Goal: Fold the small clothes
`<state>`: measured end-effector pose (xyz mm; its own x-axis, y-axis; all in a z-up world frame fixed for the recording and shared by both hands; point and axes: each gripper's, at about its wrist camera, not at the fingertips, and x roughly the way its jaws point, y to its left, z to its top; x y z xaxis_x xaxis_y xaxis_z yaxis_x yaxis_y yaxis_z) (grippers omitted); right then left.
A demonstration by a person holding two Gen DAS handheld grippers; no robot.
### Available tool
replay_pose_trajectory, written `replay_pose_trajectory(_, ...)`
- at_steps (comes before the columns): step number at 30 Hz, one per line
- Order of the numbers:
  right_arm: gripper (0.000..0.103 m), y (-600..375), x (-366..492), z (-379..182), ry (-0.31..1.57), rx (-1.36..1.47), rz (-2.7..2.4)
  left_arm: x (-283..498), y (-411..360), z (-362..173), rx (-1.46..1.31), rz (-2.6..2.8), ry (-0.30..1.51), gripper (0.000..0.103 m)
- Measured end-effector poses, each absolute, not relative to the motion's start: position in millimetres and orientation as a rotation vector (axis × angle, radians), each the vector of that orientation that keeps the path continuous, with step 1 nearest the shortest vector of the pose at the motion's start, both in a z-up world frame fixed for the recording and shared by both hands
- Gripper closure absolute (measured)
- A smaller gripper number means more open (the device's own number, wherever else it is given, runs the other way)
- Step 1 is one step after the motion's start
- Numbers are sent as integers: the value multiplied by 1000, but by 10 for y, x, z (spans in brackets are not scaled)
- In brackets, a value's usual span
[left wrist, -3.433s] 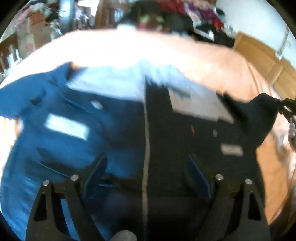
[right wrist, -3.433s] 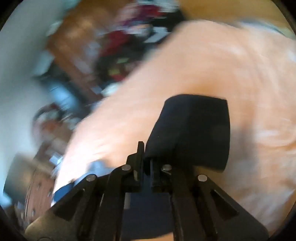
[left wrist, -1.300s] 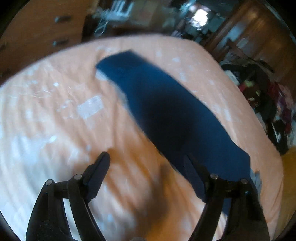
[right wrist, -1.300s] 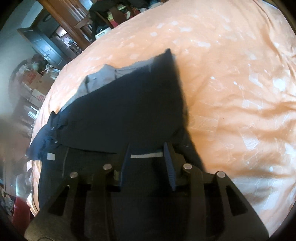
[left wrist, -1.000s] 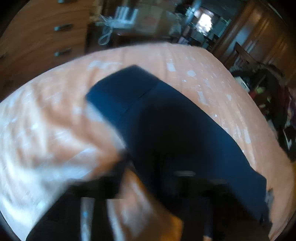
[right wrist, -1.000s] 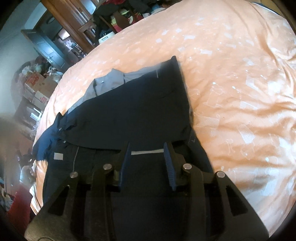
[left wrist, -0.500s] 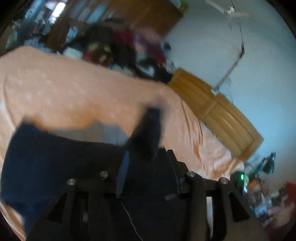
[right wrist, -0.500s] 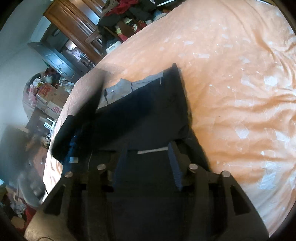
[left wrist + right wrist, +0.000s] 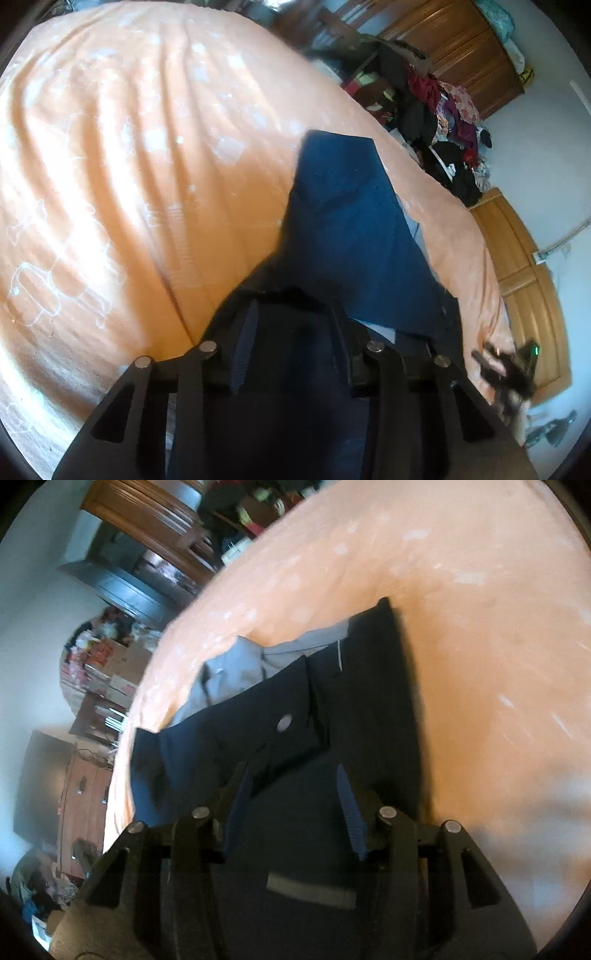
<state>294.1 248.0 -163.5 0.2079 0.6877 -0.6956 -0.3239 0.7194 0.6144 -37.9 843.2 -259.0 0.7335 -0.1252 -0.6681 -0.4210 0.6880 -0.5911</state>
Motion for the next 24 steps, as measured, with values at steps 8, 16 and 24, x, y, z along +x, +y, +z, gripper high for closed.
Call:
replay_pose_trajectory(8, 91, 2913, 3373, -2051, 1263, 390, 676, -495, 8318, -2657, -755, 208, 752, 62)
replay_pose_trajectory(16, 102, 2380, 2890, -1455, 1055, 411, 710, -627, 8289, -2662, -746, 216, 748, 62)
replay_pose_trajectory(24, 92, 2012, 2794, -1677, 1068, 331, 540, -707, 7900, -1885, -545, 270, 604, 64)
